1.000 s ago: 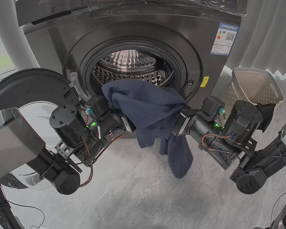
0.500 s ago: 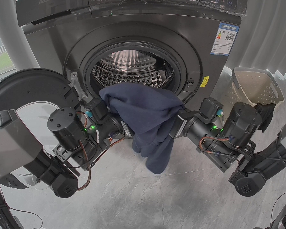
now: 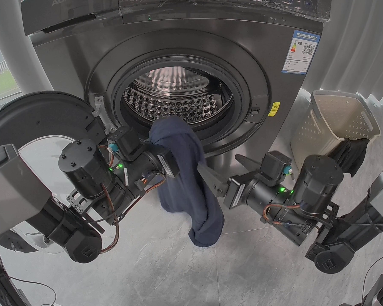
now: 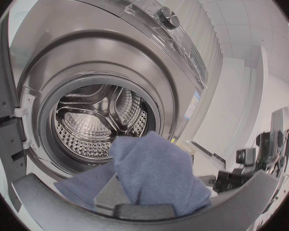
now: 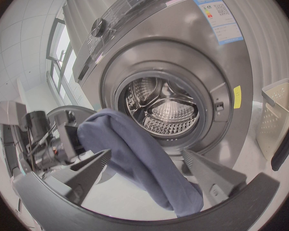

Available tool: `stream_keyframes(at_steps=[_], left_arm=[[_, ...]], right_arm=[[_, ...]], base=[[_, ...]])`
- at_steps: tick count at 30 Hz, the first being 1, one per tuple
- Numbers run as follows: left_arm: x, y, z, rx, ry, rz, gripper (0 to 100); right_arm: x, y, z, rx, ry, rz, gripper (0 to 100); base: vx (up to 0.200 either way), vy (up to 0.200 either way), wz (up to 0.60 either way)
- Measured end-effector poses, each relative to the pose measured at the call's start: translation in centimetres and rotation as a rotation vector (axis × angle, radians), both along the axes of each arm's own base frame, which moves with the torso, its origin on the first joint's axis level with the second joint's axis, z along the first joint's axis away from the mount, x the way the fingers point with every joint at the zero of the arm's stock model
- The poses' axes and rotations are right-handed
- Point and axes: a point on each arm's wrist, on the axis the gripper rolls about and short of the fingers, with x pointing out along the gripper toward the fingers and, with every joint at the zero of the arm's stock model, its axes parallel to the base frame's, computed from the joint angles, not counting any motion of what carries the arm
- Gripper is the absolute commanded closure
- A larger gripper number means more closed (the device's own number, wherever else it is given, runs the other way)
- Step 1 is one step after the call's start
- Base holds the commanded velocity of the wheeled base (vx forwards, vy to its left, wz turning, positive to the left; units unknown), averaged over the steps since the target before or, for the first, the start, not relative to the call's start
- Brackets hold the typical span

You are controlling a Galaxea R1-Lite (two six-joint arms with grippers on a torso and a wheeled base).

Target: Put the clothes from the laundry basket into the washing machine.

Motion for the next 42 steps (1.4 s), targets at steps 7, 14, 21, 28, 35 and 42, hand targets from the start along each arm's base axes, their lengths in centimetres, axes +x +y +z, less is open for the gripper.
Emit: stream_keyframes(at_steps=[7,14,21,28,35,42], left_arm=[[-0.4,0.5,0.6,-0.035,0.003,-0.004,100],[-0.7,0.7,0.6,-0.026,0.004,0.000,100],[-3.1,2.0,-1.4,0.044,0.095,-0.006,100],[-5.7,3.8,-1.0,0.062,0.102,-0.008,100],[-6.5,4.4,-1.0,0.090,0.101,-0.001,100],[-6.5,4.4,-1.2,0.118,0.085,0.007,100]], right_arm=[[-0.5,0.0,-1.2,-0.029,0.028,0.017,0],[-0.6,-0.4,-1.6,-0.045,0.043,0.010,0],[-1.1,-1.7,-1.9,-0.068,0.052,-0.011,0],[-1.6,-5.0,-1.8,-0.067,0.007,-0.044,0],[-1.8,-6.1,-1.9,-0.070,0.007,-0.063,0],[-2.8,-5.8,-2.4,-0.084,0.030,-0.039,0]], base=[[0.000,0.000,0.00],[0.000,0.000,0.00],[0.000,0.000,0.00],[0.000,0.000,0.00],[0.086,0.000,0.00],[0.200,0.000,0.00]])
